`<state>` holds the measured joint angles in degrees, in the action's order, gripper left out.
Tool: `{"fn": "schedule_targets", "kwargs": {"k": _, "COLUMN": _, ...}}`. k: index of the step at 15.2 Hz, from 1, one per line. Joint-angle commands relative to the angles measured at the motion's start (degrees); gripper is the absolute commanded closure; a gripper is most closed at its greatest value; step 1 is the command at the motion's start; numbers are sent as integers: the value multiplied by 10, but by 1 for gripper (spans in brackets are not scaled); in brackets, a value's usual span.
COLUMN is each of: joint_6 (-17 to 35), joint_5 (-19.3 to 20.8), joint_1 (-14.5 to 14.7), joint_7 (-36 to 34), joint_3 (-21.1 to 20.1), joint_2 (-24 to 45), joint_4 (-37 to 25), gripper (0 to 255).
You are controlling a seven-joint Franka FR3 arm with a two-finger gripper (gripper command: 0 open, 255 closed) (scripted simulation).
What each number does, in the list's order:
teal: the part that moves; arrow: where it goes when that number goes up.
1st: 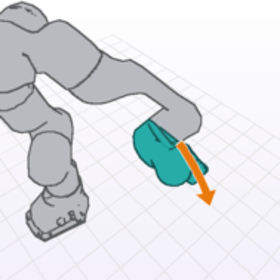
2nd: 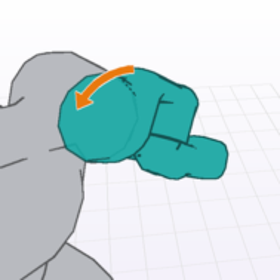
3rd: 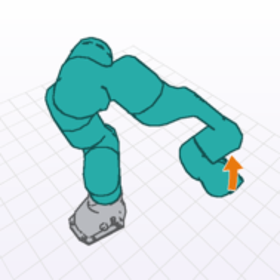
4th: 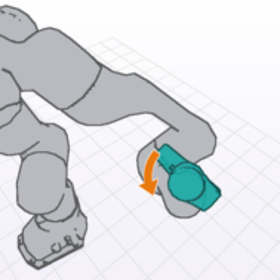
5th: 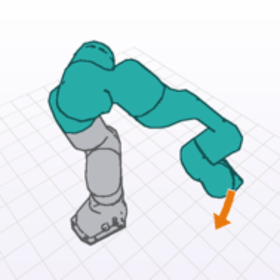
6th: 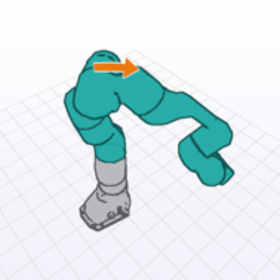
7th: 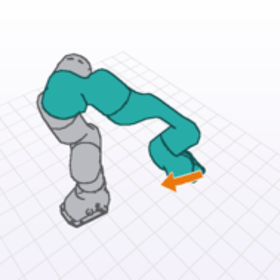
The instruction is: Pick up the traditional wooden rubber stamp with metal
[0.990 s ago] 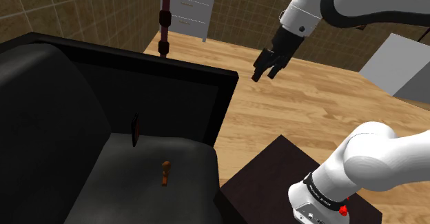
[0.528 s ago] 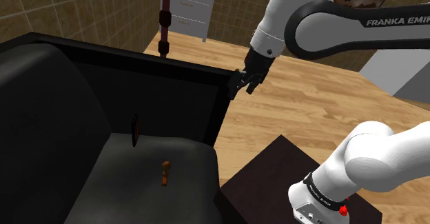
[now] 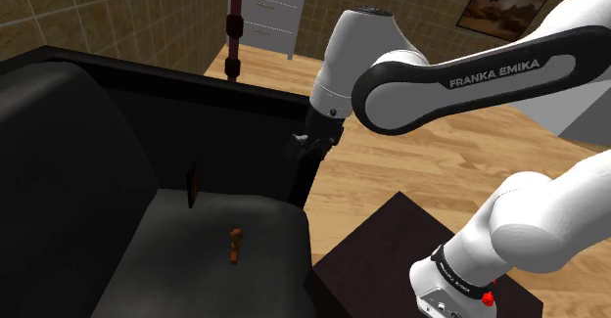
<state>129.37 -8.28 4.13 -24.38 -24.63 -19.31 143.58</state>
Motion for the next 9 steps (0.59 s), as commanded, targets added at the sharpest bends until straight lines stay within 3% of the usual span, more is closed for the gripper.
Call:
{"fn": "schedule_targets", "kwargs": {"k": 1, "joint_6": 31, "joint_5": 17, "joint_1": -2, "joint_7": -31, "joint_3": -25, "joint_2": 45, "joint_4": -10, "gripper": 0}}
{"fn": "schedule_targets", "kwargs": {"k": 5, "joint_6": 78, "joint_5": 78, "joint_1": -8, "joint_7": -103, "joint_3": -65, "joint_2": 140, "joint_4": -41, "gripper": 0}}
{"fn": "schedule_targets", "kwargs": {"k": 9, "joint_6": 109, "joint_5": 172, "joint_1": 1, "joint_7": -192, "joint_3": -83, "joint_2": 244, "joint_4": -86, "gripper": 0}}
